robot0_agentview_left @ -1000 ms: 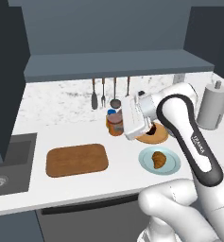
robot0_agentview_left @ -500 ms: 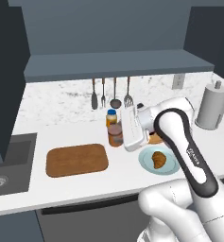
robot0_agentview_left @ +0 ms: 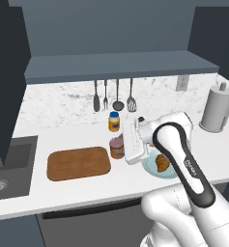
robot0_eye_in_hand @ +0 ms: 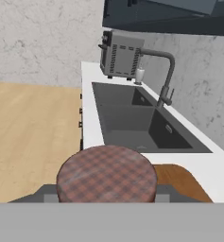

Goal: From the different types of pastries on the counter, select a croissant and place it on the cutting board. Then retrieve a jar of jam from the cabinet and place it alongside the croissant on the cutting board.

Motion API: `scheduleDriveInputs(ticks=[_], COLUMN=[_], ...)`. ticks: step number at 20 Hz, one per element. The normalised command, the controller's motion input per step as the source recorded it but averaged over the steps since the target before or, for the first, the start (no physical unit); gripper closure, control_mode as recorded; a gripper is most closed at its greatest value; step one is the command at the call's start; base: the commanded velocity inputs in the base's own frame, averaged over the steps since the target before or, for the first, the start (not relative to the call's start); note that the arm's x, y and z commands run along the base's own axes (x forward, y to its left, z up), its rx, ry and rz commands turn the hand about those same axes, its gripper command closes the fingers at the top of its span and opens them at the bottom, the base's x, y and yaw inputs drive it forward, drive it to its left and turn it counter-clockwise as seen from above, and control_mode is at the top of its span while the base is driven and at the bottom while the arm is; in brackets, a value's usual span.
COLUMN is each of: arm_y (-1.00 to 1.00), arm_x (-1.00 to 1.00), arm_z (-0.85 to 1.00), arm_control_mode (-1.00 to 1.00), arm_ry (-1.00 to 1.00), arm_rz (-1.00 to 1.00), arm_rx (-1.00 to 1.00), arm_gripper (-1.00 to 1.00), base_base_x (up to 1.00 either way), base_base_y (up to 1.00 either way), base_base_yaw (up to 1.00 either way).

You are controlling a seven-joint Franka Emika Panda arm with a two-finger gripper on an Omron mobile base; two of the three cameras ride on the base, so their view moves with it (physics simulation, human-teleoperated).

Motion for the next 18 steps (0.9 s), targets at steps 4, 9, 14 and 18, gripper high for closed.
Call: scheduleDriveInputs(ticks=[4, 9, 14, 18], arm_y=[-0.13, -0.19, -0.06, 0.04], arm_x=[0.39, 0.55, 0.38, 0.05], arm_z=[-0.4, -0.37, -0.26, -0.21], arm_control_mode=[-1.0, -1.0, -1.0, -1.0], arm_ry=[0.0, 0.0, 0.0, 0.0], arm_rz=[0.01, 0.01, 0.02, 0.03], arm_rx=[0.0, 0.0, 0.0, 0.0], arm_gripper=[1.0, 1.0, 1.0, 1.0], base_base_x=[0.0, 0.0, 0.0, 0.0], base_base_y=[0.0, 0.0, 0.0, 0.0], base_base_yaw=[0.0, 0.0, 0.0, 0.0])
